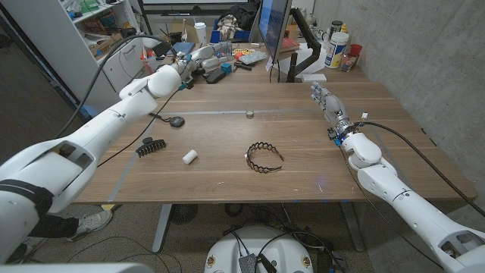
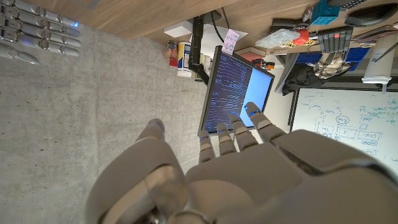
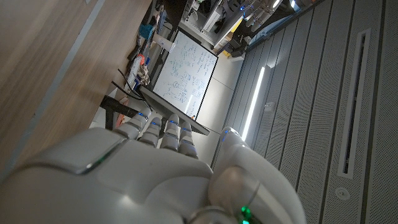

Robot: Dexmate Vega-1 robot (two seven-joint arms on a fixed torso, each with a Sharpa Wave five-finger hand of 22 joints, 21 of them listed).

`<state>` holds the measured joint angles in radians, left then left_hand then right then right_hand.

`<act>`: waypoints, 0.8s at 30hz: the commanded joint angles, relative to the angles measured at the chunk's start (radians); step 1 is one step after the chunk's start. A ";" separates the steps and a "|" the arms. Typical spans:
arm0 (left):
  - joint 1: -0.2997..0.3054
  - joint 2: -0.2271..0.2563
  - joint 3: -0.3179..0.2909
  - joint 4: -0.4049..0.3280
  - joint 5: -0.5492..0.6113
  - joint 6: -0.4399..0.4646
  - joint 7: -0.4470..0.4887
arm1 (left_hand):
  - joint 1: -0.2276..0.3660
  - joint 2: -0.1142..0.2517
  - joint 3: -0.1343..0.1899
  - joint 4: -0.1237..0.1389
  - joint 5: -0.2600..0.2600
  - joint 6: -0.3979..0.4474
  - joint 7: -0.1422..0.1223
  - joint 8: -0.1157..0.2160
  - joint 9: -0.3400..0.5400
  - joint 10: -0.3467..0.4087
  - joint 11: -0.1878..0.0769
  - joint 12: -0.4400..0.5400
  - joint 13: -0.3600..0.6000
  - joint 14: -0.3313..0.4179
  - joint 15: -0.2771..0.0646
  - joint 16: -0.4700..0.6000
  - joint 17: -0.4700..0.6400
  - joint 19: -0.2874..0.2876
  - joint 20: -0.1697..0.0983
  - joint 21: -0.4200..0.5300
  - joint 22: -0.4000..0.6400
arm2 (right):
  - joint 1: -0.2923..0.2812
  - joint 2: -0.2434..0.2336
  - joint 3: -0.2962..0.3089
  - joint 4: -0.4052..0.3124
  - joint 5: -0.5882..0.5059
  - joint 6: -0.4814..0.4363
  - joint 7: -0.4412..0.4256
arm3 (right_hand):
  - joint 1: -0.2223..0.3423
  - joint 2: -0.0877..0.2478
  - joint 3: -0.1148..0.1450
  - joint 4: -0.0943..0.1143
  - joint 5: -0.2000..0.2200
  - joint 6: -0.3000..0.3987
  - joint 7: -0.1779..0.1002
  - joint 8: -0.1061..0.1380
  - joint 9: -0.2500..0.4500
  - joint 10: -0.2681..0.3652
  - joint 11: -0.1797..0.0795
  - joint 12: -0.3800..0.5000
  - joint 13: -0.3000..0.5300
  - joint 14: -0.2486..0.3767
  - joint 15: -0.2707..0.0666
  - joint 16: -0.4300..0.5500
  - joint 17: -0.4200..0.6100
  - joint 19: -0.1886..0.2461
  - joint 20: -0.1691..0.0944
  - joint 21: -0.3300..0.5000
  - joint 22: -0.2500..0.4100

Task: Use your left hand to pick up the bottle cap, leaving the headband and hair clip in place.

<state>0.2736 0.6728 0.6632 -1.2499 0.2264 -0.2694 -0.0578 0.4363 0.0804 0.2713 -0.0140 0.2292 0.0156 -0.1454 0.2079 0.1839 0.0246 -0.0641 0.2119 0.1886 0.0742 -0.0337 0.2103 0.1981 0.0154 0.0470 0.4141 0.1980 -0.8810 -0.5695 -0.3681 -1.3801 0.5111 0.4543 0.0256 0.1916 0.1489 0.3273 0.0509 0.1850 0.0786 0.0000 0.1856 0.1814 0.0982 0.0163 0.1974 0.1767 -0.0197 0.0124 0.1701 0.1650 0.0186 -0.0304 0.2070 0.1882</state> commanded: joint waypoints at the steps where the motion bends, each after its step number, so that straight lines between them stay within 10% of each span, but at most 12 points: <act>1: -0.082 -0.025 0.050 0.043 0.062 -0.022 -0.060 | 0.015 -0.006 0.000 -0.010 -0.003 -0.010 -0.004 -0.001 0.004 0.002 -0.006 0.002 0.005 -0.005 -0.008 -0.004 0.005 0.000 0.009 0.001 0.002 | -0.006 -0.003 0.002 -0.004 -0.016 0.017 -0.010 | 0.009 -0.001 0.004 -0.004 0.000 0.009 0.004 0.005 0.003 0.000 0.003 0.006 0.004 -0.006 0.001 0.007 0.003 -0.001 -0.043 0.007 0.005; 24: -0.208 -0.065 0.138 0.089 0.159 -0.032 -0.194 | 0.029 -0.026 -0.007 -0.025 -0.002 -0.016 -0.005 -0.003 0.005 -0.005 -0.012 -0.003 0.006 -0.016 -0.020 -0.008 0.008 -0.002 0.005 -0.001 0.002 | -0.016 -0.004 0.006 0.003 -0.030 0.037 -0.020 | 0.010 -0.001 0.003 -0.006 0.000 0.009 0.002 0.004 0.003 -0.003 0.007 0.004 0.003 -0.008 0.003 0.007 0.003 -0.002 -0.043 0.007 0.005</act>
<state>0.1253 0.6316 0.7579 -1.1883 0.3431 -0.3029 -0.1911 0.4573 0.0595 0.2632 -0.0307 0.2292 0.0069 -0.1466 0.2079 0.1838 0.0204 -0.0681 0.2119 0.1935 0.0644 -0.0360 0.2066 0.2025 0.0155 0.0469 0.4141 0.1978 -0.8909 -0.5722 -0.3641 -1.3814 0.4883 0.4823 0.0101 0.1916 0.1489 0.3273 0.0510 0.1850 0.0786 0.0000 0.1856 0.1815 0.0981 0.0162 0.1974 0.1768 -0.0197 0.0123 0.1701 0.1649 0.0186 -0.0304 0.2070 0.1882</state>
